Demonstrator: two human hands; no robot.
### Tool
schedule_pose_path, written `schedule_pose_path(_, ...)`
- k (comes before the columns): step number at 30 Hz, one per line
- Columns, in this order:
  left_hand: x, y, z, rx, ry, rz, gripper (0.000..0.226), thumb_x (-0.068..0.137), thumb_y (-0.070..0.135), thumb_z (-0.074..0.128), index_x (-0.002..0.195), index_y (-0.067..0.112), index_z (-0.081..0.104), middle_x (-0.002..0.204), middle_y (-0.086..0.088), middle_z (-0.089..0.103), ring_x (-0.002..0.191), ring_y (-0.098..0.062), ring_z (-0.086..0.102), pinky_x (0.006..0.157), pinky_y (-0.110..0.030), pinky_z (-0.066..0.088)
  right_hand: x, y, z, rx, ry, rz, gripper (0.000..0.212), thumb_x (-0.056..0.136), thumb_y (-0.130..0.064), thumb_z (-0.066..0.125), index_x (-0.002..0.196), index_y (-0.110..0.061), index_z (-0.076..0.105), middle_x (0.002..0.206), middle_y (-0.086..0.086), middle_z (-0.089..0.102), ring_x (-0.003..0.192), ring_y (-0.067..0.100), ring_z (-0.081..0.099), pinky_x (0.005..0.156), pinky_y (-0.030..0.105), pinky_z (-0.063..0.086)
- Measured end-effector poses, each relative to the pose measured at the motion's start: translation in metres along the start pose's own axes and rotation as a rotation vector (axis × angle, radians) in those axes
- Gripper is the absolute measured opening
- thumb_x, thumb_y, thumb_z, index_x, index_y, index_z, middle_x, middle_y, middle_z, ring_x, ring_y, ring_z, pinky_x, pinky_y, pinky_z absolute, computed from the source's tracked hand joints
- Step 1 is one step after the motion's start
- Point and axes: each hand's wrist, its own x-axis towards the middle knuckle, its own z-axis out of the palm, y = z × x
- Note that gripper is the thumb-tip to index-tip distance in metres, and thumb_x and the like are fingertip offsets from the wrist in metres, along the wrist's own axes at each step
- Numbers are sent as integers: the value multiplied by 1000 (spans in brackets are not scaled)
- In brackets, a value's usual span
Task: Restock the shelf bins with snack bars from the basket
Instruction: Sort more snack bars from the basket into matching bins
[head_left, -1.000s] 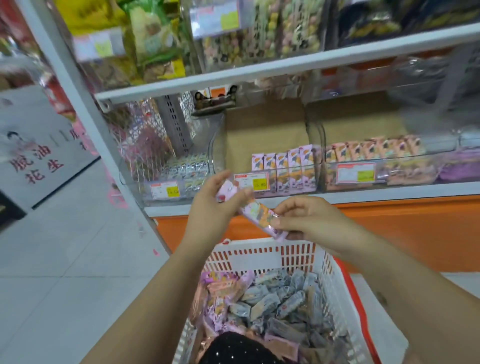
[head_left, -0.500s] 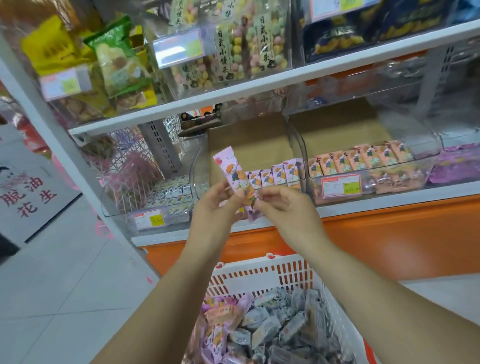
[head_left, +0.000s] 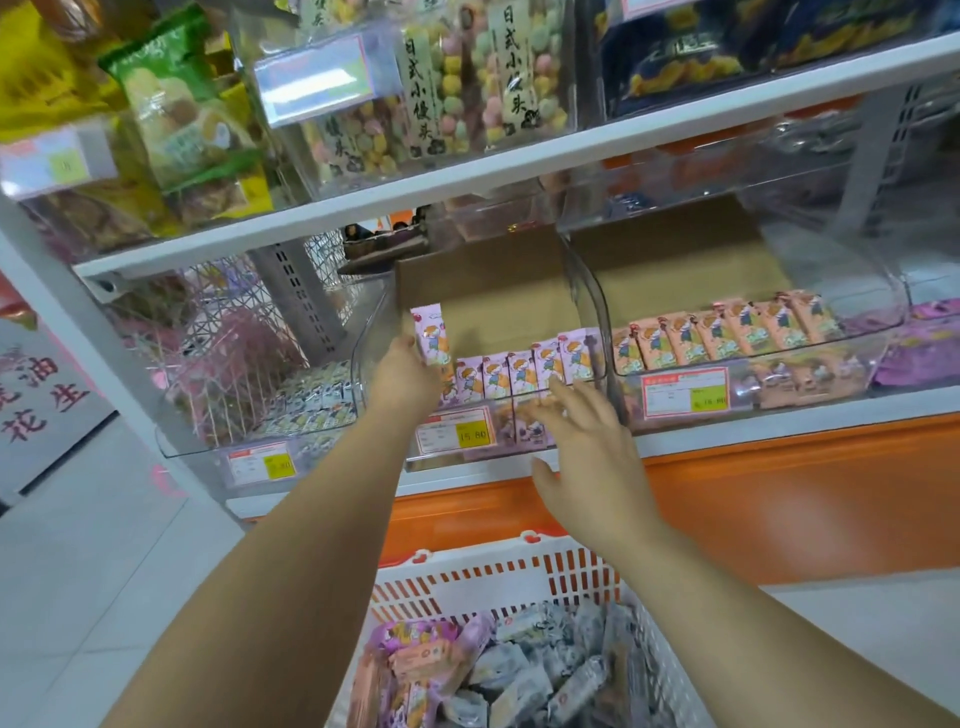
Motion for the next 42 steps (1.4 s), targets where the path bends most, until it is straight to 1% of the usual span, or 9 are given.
schedule_pose_path(13,19,-5,7,443,-253,2,59,95,10,54,148,11,27,143,-14,43,123,-31,49,86,-30,40,1,4,7,21,46,-37,51,89,-21,58,138,-30,47,156,-7,20,145,14,6,112,38,23)
schedule_pose_path(17,18,-6,6,453,-241,17,59,95,7,52,147,18,27,134,-14,50,101,-26,54,73,-27,39,0,3,7,13,35,-29,51,90,-23,56,140,-32,44,157,-8,15,145,14,3,113,36,20)
schedule_pose_path(22,20,-12,3,433,-283,47,44,94,3,43,137,14,46,134,-12,52,100,-25,59,62,-22,44,0,4,8,11,43,-43,49,89,-21,58,137,-30,48,157,-7,18,146,16,5,114,38,19)
schedule_pose_path(26,7,-10,-9,495,-312,107,41,99,9,37,139,11,46,139,-12,49,119,-28,53,87,-29,45,-3,6,10,-14,60,-58,48,86,-17,62,133,-26,54,156,-1,23,146,20,13,113,41,21)
schedule_pose_path(31,-21,-22,-11,408,-93,262,36,100,19,37,133,15,53,117,-13,64,101,-31,60,82,-35,49,-13,0,18,-40,142,-98,39,77,-7,69,115,-18,67,143,8,47,134,31,40,107,46,31)
schedule_pose_path(33,-43,-39,-8,214,113,400,31,98,18,44,125,16,60,112,-7,67,100,-26,61,82,-34,49,-20,-5,19,-65,41,-142,38,86,-13,61,123,-22,61,141,0,47,134,25,38,109,38,28)
schedule_pose_path(35,-71,-61,-5,28,234,494,25,96,15,47,114,17,65,108,0,68,98,-18,61,80,-32,47,-28,-7,24,-74,-223,-141,39,95,-24,51,134,-25,50,140,-6,47,131,18,39,107,31,29)
schedule_pose_path(39,-110,-126,7,-44,194,415,26,91,23,44,104,23,66,97,10,69,90,-11,62,74,-31,50,-38,-13,41,-82,-806,0,48,97,-28,52,142,-22,40,142,3,45,123,23,49,102,37,42)
schedule_pose_path(42,-125,-177,20,7,86,298,23,95,21,48,108,25,66,92,11,69,83,-10,65,70,-22,48,-41,-15,51,-160,-986,37,49,98,-26,50,144,-18,36,146,5,41,125,23,48,102,33,41)
